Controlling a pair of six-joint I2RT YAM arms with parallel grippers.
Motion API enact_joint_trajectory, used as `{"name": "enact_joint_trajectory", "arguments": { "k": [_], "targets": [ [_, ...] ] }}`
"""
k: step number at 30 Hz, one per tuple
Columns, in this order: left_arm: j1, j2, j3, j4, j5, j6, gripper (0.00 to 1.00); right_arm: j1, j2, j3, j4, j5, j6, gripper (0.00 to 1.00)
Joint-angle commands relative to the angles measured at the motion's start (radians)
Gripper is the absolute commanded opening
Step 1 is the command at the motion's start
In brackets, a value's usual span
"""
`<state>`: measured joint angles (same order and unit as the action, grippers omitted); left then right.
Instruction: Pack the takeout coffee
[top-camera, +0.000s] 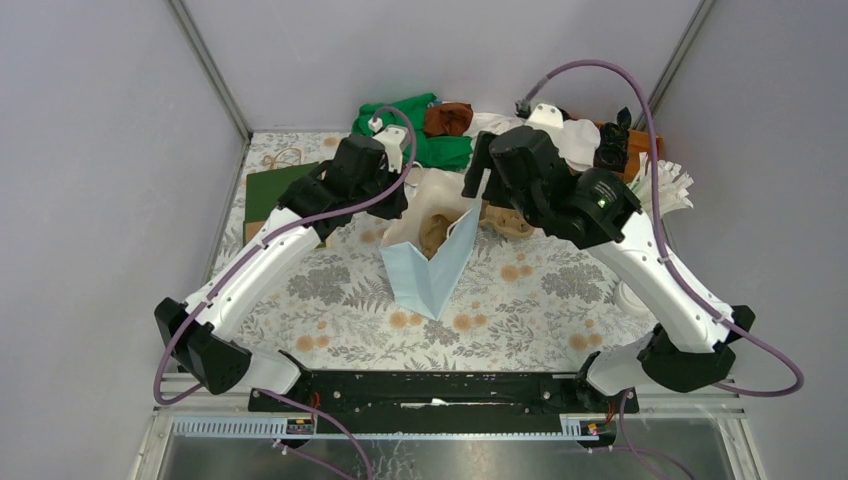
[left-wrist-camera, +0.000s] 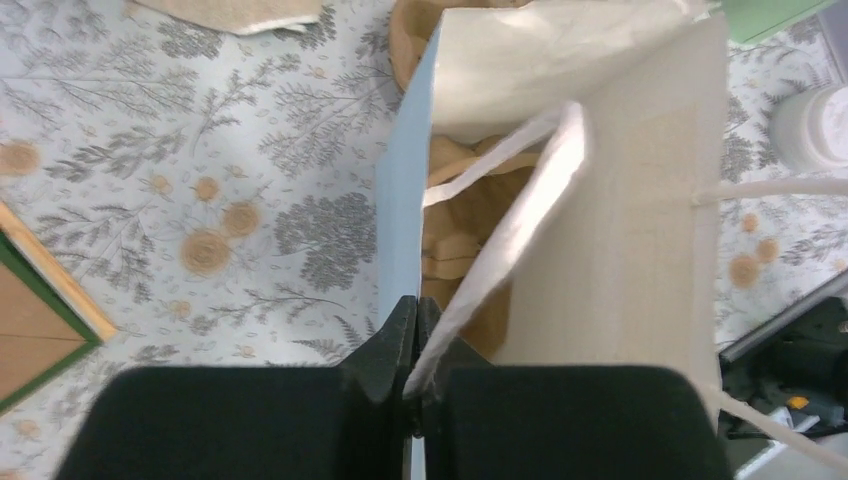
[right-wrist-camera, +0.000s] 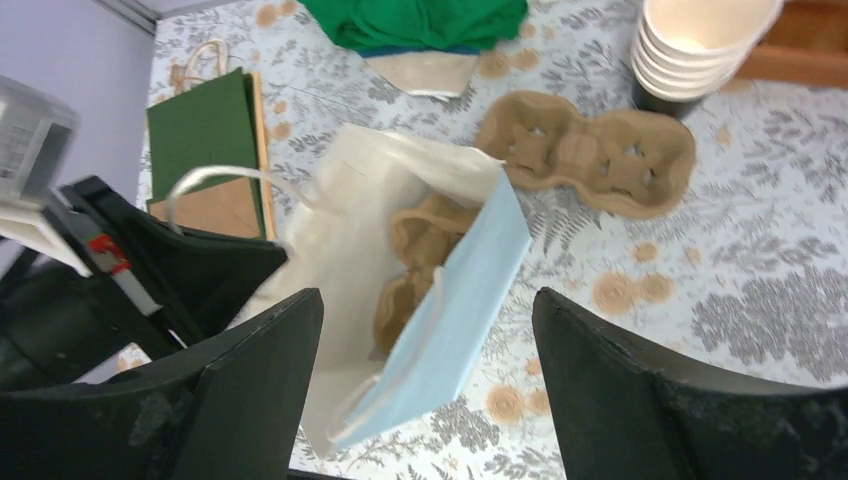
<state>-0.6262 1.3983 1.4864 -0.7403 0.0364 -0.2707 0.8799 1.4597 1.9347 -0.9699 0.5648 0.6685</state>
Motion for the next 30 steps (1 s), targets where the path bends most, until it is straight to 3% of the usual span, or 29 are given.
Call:
{"name": "enact_joint_trajectory", "arguments": {
  "k": [1, 9, 17, 22, 26, 30],
  "targets": [
    [-0.004, -0.020, 0.066, 0.027, -0.092, -0.020, 0.00, -0.005, -0.083, -0.047, -0.059, 0.038, 0.123, 0.83],
    [-0.004, -0.120, 0.054, -0.044, -0.145, -0.193, 0.00, -0.005, 0.001, 0.059, -0.122, -0.084, 0.158, 0.83],
    [-0.005, -0.234, -0.089, 0.054, -0.109, -0.297, 0.00, -0.004, 0.066, 0.038, -0.060, -0.243, 0.200, 0.83],
    [-0.004, -0.263, -0.155, 0.100, -0.112, -0.297, 0.00, -0.005, 0.140, 0.167, -0.084, -0.234, 0.157, 0.73],
    [-0.004, -0.262, -0.150, 0.122, -0.122, -0.320, 0.00, -0.005, 0.201, 0.249, -0.085, -0.238, 0.137, 0.73],
    [-0.002, -0.247, -0.136, 0.133, -0.145, -0.347, 0.00, -0.013, 0.277, 0.332, -0.149, -0.126, 0.102, 0.74]
  ]
}}
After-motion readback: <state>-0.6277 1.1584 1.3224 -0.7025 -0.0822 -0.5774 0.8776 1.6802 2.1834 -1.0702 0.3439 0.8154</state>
